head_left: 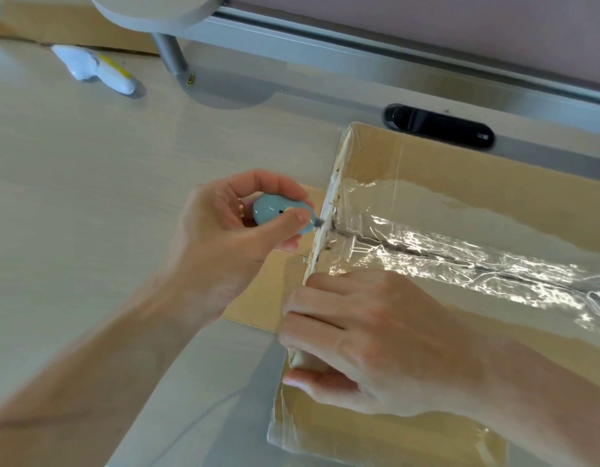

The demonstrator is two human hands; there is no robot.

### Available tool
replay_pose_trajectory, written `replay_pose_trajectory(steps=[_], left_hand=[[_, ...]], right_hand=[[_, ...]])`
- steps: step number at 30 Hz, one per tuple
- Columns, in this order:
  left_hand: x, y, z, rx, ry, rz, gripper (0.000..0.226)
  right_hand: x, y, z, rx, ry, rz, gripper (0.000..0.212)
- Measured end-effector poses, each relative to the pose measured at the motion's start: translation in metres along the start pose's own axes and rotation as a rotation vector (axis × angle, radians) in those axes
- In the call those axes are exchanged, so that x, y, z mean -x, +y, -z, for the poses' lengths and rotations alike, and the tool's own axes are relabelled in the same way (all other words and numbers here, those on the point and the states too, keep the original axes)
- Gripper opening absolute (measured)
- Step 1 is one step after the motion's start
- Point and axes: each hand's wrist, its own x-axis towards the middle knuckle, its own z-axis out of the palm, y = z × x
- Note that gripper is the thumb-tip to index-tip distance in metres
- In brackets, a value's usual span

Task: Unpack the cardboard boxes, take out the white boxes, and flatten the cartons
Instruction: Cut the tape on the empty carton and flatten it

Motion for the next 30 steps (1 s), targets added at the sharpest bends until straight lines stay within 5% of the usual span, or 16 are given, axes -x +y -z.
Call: replay_pose_trajectory(steps=[11, 17, 20, 25, 30], left_hand=[[-0.003, -0.009, 0.002, 0.027, -0.108, -0.024, 0.013], [0.004, -0.017, 0.005, -0.206, -0.205, 0.052, 0.018], [0.007, -0.012, 0.002, -0.219, -0.255, 0.036, 0.017], [0.008, -0.007, -0.001, -0.294, -0.188, -0.015, 0.014], [0.015, -0.005, -0.007, -0.373, -0.102, 0.036, 0.011]], right_hand=[[-0.002, -0.003, 0.002, 0.024, -0.022, 0.005, 0.026], [0.0, -0.001, 0.006, -0.066, 0.029, -0.017, 0.039], [0.018, 0.009, 0.017, -0.202, 0.161, -0.163, 0.04], [0.047, 0.052, 0.036, -0.064, 0.352, -0.608, 0.025], [0.041, 0.059, 0.045, -0.044, 0.232, -0.592, 0.028]])
